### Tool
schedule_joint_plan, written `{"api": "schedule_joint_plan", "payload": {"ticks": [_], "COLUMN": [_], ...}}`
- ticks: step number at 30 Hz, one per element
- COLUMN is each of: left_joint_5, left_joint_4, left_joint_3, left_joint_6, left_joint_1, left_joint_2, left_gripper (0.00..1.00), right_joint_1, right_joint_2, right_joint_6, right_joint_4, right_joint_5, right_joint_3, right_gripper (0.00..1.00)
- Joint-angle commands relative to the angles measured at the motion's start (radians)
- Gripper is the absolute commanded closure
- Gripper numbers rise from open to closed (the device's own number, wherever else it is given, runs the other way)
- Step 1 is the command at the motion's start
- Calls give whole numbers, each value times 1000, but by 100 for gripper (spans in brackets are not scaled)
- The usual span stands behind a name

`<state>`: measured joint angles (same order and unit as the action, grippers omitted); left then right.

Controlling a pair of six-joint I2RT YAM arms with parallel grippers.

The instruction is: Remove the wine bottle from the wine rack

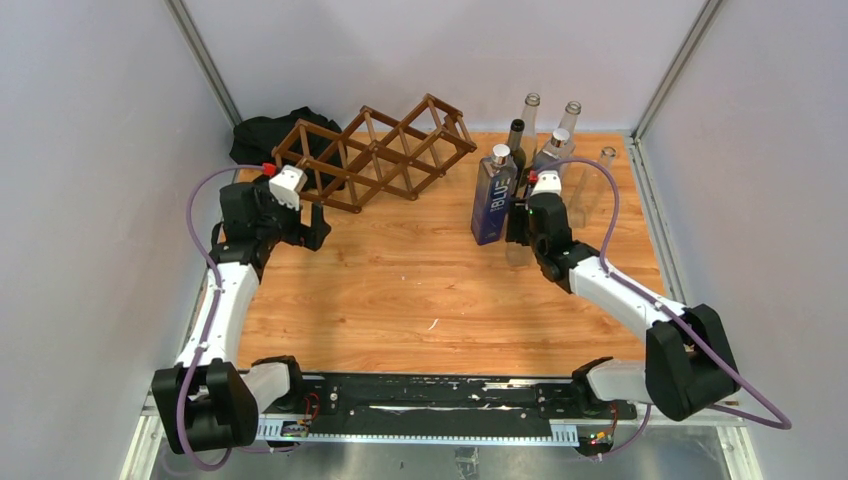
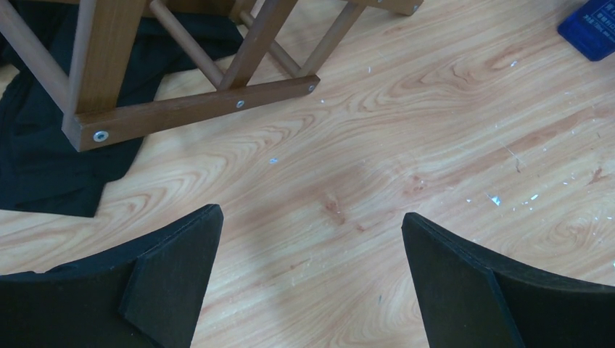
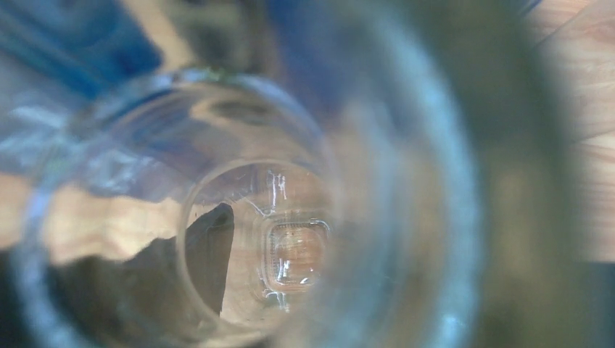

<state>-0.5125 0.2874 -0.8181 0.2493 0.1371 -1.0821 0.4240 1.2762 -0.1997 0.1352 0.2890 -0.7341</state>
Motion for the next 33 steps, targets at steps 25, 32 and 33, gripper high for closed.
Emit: {"api": "schedule_joint_plan", "payload": {"ticks": [25, 32, 33], "left_joint_5": [117, 216, 218], "left_joint_4": [-137, -322, -340], "left_joint_3": [36, 144, 163], "left_joint_6": [-108, -140, -139], "left_joint_1": [8, 10, 10], "left_joint_2": [0, -88, -97], "left_gripper": [0, 0, 0], "right_joint_1": [-13, -79, -85], "right_joint_2": [-424, -518, -538], "right_joint_6": [-35, -153, -179], "right_joint_4": [-382, -440, -421], "right_joint_5": [45, 478, 544], "right_joint_3": [-226, -91, -56], "right_gripper": [2, 1, 0]}}
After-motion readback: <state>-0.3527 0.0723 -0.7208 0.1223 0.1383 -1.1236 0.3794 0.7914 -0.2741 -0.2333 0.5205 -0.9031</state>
